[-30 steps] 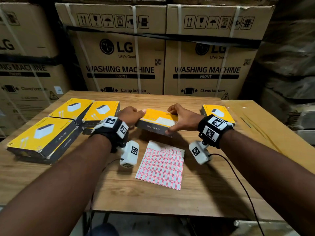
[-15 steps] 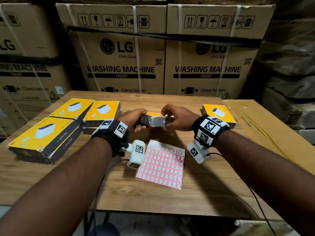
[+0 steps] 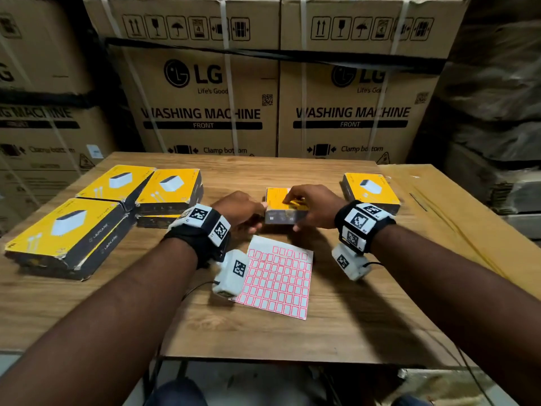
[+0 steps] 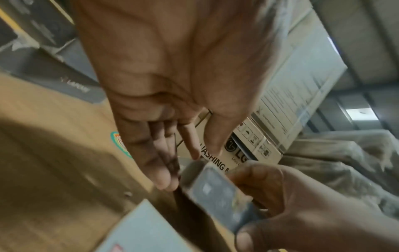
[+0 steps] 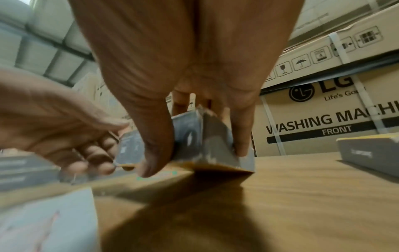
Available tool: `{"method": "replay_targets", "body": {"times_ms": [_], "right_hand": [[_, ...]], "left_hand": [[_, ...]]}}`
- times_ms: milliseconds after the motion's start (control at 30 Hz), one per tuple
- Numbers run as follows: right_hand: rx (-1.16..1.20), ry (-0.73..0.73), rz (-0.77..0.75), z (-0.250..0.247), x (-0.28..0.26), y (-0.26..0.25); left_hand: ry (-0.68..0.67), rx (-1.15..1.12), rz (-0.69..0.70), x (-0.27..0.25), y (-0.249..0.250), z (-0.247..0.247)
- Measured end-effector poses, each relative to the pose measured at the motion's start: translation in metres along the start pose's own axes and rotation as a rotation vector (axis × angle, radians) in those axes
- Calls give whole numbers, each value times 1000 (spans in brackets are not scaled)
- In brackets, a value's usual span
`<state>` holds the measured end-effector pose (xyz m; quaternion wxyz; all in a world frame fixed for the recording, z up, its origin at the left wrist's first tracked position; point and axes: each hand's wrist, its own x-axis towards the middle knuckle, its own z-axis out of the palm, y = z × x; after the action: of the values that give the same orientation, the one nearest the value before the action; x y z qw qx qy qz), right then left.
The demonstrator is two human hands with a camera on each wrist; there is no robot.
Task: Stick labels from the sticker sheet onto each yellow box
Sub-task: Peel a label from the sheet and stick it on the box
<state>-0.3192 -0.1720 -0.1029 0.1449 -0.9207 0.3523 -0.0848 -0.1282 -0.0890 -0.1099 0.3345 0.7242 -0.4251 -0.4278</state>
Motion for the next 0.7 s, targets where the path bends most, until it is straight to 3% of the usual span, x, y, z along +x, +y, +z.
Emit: {"method": "replay_targets", "body": {"times_ms": [100,267,333,400,500,700], "right_hand": [[-85,28,-9,10,-1,5],[-90,76,-6,6,-4,9],[-95,27,-18,5,-9,2],[-128,-115,-34,6,-14,-8],[-151,-221,-89,15,-20,-19],[-91,-136,-144,23,-18,-23]], "left_hand": [[10,309,132,-5,-4,-1],[-108,692,99,-7,-4,1],[-131,833,78,-8,-5,4],[-131,919,82,-6,-7,6],[-149,927,88,-8,-9,9],[-311,628,72,-11,-6,7]]}}
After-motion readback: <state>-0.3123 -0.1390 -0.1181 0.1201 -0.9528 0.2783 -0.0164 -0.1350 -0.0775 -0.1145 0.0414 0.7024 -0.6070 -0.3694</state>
